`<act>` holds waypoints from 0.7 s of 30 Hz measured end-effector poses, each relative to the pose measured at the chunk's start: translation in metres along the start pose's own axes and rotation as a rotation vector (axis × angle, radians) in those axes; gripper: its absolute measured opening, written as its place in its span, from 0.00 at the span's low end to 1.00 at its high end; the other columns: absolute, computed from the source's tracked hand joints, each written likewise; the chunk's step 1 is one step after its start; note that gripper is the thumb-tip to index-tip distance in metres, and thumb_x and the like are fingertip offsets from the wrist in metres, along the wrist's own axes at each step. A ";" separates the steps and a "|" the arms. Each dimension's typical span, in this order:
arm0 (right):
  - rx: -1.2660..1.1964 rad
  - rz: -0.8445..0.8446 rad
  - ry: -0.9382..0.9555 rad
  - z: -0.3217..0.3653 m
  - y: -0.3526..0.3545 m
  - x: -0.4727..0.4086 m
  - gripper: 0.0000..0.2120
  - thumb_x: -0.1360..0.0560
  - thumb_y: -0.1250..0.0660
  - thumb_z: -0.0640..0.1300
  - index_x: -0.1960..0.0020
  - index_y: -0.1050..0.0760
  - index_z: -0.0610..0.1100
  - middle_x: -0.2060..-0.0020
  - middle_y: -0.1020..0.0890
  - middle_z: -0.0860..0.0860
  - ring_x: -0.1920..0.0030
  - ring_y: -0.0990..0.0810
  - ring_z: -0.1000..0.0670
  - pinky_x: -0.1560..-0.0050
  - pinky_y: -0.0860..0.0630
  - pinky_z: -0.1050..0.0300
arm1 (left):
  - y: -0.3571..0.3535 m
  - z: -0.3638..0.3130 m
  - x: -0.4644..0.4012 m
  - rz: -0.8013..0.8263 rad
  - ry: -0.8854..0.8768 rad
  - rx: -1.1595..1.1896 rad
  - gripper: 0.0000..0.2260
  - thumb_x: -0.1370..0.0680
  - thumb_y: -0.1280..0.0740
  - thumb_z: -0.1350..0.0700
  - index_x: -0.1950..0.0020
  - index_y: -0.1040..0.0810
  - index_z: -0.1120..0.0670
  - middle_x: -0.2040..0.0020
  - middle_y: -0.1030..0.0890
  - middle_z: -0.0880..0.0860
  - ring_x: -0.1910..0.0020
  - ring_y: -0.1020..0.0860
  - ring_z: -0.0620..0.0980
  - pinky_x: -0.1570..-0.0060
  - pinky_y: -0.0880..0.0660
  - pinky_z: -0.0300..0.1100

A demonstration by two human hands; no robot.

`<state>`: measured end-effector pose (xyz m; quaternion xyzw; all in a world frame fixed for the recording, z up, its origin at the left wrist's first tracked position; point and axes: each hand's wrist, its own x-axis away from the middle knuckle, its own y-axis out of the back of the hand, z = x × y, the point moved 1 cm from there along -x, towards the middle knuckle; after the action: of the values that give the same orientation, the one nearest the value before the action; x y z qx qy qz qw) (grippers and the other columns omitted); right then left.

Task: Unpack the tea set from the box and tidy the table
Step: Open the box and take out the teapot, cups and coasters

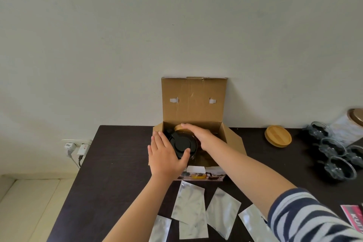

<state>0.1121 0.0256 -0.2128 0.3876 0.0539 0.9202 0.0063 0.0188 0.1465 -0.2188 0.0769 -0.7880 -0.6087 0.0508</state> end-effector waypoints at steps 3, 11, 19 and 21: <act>-0.067 -0.011 0.074 0.008 0.016 0.022 0.54 0.43 0.21 0.62 0.27 0.41 0.43 0.34 0.30 0.44 0.35 0.30 0.42 0.37 0.33 0.46 | 0.001 0.001 0.001 0.008 0.001 0.005 0.46 0.28 0.53 0.29 0.24 0.56 0.62 0.23 0.50 0.61 0.24 0.50 0.60 0.27 0.48 0.53; -0.068 -0.107 0.350 -0.010 0.101 0.077 0.45 0.41 0.24 0.62 0.31 0.33 0.44 0.38 0.26 0.48 0.37 0.28 0.46 0.37 0.32 0.48 | 0.002 0.003 0.001 -0.010 0.001 -0.007 0.47 0.29 0.55 0.29 0.24 0.53 0.63 0.23 0.47 0.62 0.24 0.47 0.60 0.28 0.46 0.53; 0.222 -0.607 0.276 -0.101 0.208 0.054 0.45 0.46 0.24 0.68 0.37 0.27 0.43 0.42 0.25 0.47 0.36 0.30 0.42 0.42 0.26 0.44 | 0.001 0.000 0.003 -0.014 0.016 -0.021 0.45 0.27 0.49 0.30 0.24 0.52 0.64 0.24 0.46 0.63 0.25 0.45 0.60 0.28 0.44 0.53; 0.249 -0.685 0.247 -0.121 0.223 0.045 0.47 0.43 0.22 0.65 0.33 0.32 0.41 0.37 0.30 0.44 0.34 0.35 0.41 0.41 0.29 0.43 | 0.002 0.000 0.003 -0.007 0.023 -0.026 0.45 0.26 0.48 0.31 0.24 0.52 0.64 0.24 0.46 0.63 0.25 0.45 0.61 0.28 0.44 0.54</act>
<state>0.0007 -0.2053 -0.2411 0.2311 0.2921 0.8910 0.2598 0.0157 0.1462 -0.2170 0.0862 -0.7790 -0.6182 0.0587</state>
